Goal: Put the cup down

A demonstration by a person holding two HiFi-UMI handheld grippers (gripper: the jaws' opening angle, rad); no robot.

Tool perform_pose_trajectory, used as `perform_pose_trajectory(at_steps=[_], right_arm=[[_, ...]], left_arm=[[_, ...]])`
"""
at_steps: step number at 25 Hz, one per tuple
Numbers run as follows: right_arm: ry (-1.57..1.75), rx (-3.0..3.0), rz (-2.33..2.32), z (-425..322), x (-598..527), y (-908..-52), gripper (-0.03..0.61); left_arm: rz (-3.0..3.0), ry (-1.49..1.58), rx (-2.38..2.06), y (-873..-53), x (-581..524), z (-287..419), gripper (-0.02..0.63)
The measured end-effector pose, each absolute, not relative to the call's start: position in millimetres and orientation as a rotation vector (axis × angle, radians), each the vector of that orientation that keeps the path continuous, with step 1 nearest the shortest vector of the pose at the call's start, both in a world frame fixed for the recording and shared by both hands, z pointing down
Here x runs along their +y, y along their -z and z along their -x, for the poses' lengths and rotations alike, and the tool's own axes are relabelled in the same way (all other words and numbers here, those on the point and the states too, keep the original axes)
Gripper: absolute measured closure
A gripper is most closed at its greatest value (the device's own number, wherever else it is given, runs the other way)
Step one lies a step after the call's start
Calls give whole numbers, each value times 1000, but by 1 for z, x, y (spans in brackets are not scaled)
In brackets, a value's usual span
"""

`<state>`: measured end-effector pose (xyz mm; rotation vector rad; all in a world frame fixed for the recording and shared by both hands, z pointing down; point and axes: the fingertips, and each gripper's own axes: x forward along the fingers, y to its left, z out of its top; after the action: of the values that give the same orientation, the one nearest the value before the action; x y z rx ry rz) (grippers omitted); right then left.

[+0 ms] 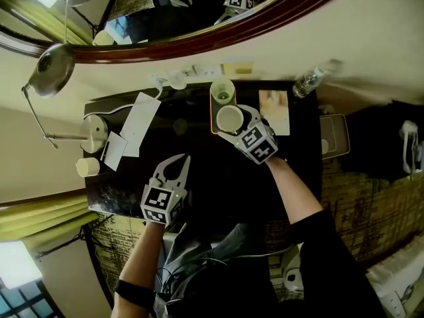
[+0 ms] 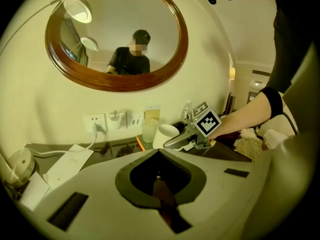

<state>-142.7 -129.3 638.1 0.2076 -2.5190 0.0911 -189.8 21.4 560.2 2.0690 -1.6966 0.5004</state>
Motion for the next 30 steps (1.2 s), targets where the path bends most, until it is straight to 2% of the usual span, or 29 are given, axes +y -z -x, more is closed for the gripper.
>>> perform_pose_trajectory(at_steps=[10,20,27,28,30], right_arm=[[-101,-2500,-201,160,-131,-652,150],[-103,-2490,-243,157,-134,-648,100],[-121,-2488,-287,130,-122,-610,104],[-128,-2485,-305,122,-122,-603,134],[-143,-2485,-355,104,-124,-592,147]], left_arm=[[-2033,-486,-1719,-553,19,203,608],[-2029,-488,-1718,-559,24,216,608],[-2045,-467,-1715,-539,29,219,609],[-2052,-461,-1716,-534,30,219,609],[-2060,-446,-1723,-525,31,222,609]])
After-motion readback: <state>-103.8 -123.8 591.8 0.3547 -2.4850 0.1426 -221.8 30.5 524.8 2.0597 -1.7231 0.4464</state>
